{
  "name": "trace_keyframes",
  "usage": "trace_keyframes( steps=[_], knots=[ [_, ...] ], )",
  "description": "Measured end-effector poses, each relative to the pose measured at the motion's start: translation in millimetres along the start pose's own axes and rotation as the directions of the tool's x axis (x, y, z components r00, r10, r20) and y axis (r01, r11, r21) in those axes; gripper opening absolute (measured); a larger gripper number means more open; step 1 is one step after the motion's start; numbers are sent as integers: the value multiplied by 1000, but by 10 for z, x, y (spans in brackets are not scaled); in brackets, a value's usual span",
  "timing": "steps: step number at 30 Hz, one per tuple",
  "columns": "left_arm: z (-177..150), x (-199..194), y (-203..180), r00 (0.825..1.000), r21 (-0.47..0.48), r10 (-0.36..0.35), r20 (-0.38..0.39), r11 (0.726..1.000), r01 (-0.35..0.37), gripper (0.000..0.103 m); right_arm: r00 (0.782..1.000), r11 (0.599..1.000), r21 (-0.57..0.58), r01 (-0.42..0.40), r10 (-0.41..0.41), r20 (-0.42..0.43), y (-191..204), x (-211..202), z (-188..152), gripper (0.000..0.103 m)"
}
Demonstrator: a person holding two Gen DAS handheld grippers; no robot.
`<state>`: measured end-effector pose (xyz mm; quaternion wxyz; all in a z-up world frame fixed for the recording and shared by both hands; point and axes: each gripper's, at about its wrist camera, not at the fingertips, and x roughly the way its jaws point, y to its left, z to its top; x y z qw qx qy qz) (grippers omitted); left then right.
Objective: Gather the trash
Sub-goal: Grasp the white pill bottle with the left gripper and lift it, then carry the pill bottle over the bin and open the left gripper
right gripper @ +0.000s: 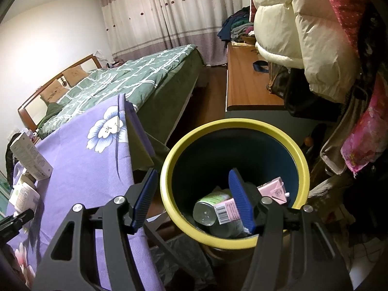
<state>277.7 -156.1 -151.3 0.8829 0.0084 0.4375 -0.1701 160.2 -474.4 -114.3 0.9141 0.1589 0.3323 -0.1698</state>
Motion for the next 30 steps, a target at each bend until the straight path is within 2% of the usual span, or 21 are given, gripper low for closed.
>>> trace_keyframes(
  steps=[7,14,18,24,30],
  knots=[
    [69,-132,-352,998,57,-64,13,996,63,47,1000,1000,23,4,-4,20,-157,-160,-24,58],
    [196,-105,-984,989,152,-148,-9,977,148,47,999,998,50,39,-41,35,-430,-298,-48,58],
    [247,3,-1420,981,210,-192,-38,958,196,47,997,996,74,57,-60,37,-616,-337,-60,58],
    [345,241,-2162,962,301,-253,-101,914,272,47,996,992,104,74,-78,32,-872,-344,-72,58],
    [416,545,-2754,949,356,-269,-163,881,311,47,996,988,127,86,-90,25,-1047,-340,-97,58]
  ],
)
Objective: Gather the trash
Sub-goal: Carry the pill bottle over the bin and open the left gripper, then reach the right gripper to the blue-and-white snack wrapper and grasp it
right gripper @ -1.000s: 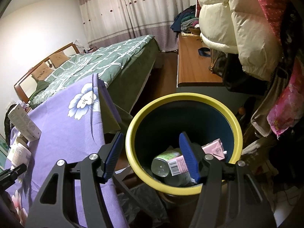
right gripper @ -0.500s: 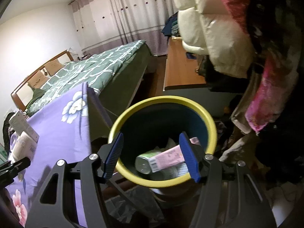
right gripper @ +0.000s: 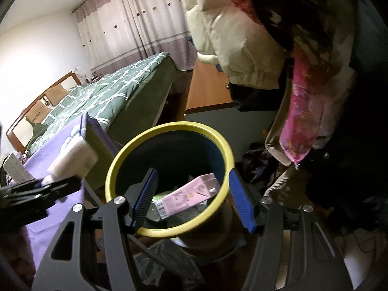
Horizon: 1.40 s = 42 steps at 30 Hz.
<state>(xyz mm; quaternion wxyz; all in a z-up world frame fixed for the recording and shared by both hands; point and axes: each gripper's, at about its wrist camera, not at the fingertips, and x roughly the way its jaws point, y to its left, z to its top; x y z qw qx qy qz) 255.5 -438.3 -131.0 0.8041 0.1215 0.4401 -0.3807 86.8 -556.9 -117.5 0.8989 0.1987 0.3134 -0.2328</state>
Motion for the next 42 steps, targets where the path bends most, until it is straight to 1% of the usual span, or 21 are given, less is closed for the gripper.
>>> trace_keyframes(
  steps=[4,7,8,9,10,11,13,15,17,18,20,21,23,25,30,31,33,37,39,40,42],
  knots=[
    [156,300,-216,999,27,-13,-35,1000,14,48,1000,1000,19,10,-10,-9,-123,26,-14,58],
    [221,462,-284,999,34,-9,-48,999,11,48,1000,1000,26,16,-15,-16,-178,52,-22,58],
    [251,517,-303,999,37,2,-44,999,0,57,1000,1000,28,15,-15,-17,-190,50,-27,58],
    [267,543,-304,999,35,19,-38,999,-18,74,1000,1000,28,14,-14,-18,-193,49,-27,58],
    [286,544,-298,999,27,36,-22,999,-35,75,1000,1000,26,14,-14,-18,-190,39,-26,58],
    [290,514,-287,999,18,39,-12,999,-39,75,1000,1000,24,15,-14,-16,-185,32,-23,58],
    [279,397,-264,1000,6,28,4,1000,-28,75,1000,1000,24,13,-13,-12,-173,6,-24,58],
    [239,197,-218,999,-5,34,34,999,-33,75,1000,1000,23,10,-9,-10,-156,-9,-18,58],
    [162,-104,-159,996,-26,34,84,999,-32,77,1000,1000,16,2,-2,-9,-118,-23,-20,58],
    [106,-275,-122,993,-39,35,112,999,-31,82,1000,1000,10,-4,5,-9,-78,-28,-23,58],
    [-7,-566,-42,986,-59,48,159,997,-39,86,1000,1000,-5,-16,16,-10,4,-32,-32,58],
    [-51,-681,0,983,-66,58,175,997,-48,86,1000,1000,-15,-23,23,-11,62,-42,-39,58],
    [-219,-976,113,972,-82,96,216,993,-80,87,999,999,-35,-36,35,-11,173,-63,-58,58],
    [-373,-1204,239,961,-108,133,241,988,-110,87,999,997,-55,-50,49,-11,290,-96,-71,58],
    [-777,-1709,631,939,-196,212,271,967,-162,89,997,992,-98,-79,78,-9,586,-178,-113,58],
    [-886,-1830,742,931,-220,241,274,958,-183,89,996,991,-108,-84,84,-9,659,-196,-123,58],
    [-1037,-1968,887,920,-253,276,279,945,-207,90,996,987,-129,-94,94,-11,798,-224,-143,58],
    [-1368,-2319,1254,889,-333,353,293,909,-251,91,992,976,-179,-127,125,-23,1131,-267,-194,58],
    [-1525,-2471,1398,871,-366,393,296,889,-276,92,990,968,-206,-142,140,-28,1328,-288,-238,58],
    [-1616,-2558,1482,859,-384,418,297,876,-293,92,988,963,-221,-154,150,-33,1442,-297,-268,58],
    [-1787,-2710,1634,840,-411,459,291,852,-323,92,982,950,-248,-191,185,-48,1691,-310,-328,58]
  ],
)
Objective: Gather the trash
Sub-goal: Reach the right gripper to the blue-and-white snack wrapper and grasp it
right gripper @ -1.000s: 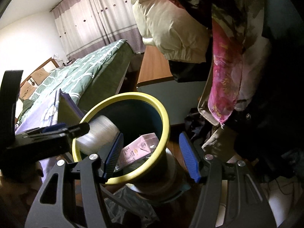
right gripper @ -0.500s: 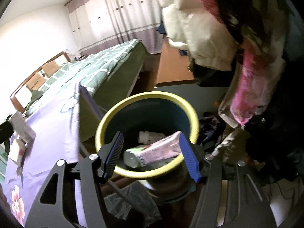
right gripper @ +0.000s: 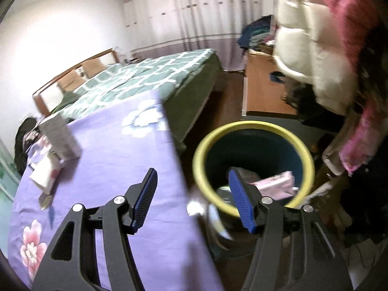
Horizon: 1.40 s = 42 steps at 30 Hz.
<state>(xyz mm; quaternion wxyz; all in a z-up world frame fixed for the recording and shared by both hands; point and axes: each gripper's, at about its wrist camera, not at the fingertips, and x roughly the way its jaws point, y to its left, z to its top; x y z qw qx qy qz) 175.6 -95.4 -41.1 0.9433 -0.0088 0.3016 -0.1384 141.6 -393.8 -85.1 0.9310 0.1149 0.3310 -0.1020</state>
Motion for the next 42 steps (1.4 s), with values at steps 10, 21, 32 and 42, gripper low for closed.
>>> trace_keyframes(
  steps=[10,21,32,42],
  knots=[
    [-210,-379,1181,981,-118,195,17,974,-192,92,984,970,-168,-178,173,-45,1285,140,-1,58],
    [-316,-361,1652,977,-176,212,-6,962,-210,92,947,916,-247,-317,290,-138,2325,372,-13,58],
    [-310,-340,1824,961,-188,277,-1,944,-272,92,916,843,-363,-396,333,-226,3495,758,135,58],
    [-320,-467,2107,947,-234,321,-6,920,-314,92,911,770,-496,-401,281,-301,4263,1247,-131,58]
  ],
)
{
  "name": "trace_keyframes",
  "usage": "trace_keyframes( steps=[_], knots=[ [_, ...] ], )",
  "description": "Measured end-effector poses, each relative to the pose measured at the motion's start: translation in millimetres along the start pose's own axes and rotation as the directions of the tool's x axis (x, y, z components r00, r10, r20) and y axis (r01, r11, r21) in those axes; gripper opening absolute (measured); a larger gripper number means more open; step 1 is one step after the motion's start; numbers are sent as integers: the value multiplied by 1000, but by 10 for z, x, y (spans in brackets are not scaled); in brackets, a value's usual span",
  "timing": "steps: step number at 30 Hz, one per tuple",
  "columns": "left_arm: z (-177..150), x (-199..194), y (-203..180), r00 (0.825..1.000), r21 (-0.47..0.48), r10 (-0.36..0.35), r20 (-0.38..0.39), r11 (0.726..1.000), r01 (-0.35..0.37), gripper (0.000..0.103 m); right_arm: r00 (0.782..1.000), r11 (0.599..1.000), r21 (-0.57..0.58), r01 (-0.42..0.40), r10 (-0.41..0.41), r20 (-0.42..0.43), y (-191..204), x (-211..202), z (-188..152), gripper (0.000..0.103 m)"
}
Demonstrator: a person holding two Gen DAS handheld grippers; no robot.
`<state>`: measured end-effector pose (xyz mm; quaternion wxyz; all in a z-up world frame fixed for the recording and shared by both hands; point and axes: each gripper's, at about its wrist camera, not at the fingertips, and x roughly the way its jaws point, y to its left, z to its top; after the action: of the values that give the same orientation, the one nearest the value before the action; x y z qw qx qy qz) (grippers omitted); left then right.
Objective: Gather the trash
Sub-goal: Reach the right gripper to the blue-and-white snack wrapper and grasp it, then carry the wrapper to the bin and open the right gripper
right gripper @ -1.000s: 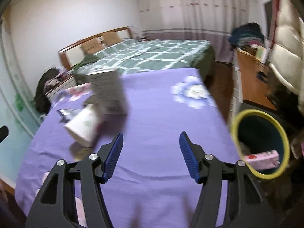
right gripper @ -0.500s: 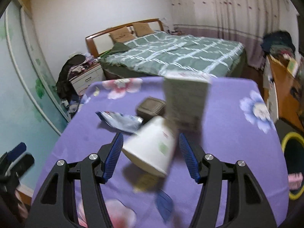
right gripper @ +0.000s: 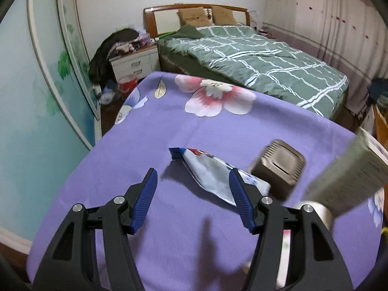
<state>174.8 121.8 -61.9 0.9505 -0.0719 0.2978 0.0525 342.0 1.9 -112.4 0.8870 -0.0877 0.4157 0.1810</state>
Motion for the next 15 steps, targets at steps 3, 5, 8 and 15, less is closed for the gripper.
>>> trace_keyframes(
  steps=[3,5,8,15],
  knots=[
    [-5,22,-6,1000,6,-2,-7,1000,2,92,999,1000,-20,19,-20,-38,47,204,58,58],
    [-12,47,-17,1000,6,-6,-13,1000,6,92,997,999,-29,35,-37,-63,62,318,78,58],
    [-9,82,-13,1000,6,-10,-20,1000,10,92,995,998,-44,50,-54,-82,67,471,111,58],
    [-37,123,-86,999,14,-19,-37,1000,19,92,994,999,-24,36,-38,-106,2,582,150,30]
  ],
)
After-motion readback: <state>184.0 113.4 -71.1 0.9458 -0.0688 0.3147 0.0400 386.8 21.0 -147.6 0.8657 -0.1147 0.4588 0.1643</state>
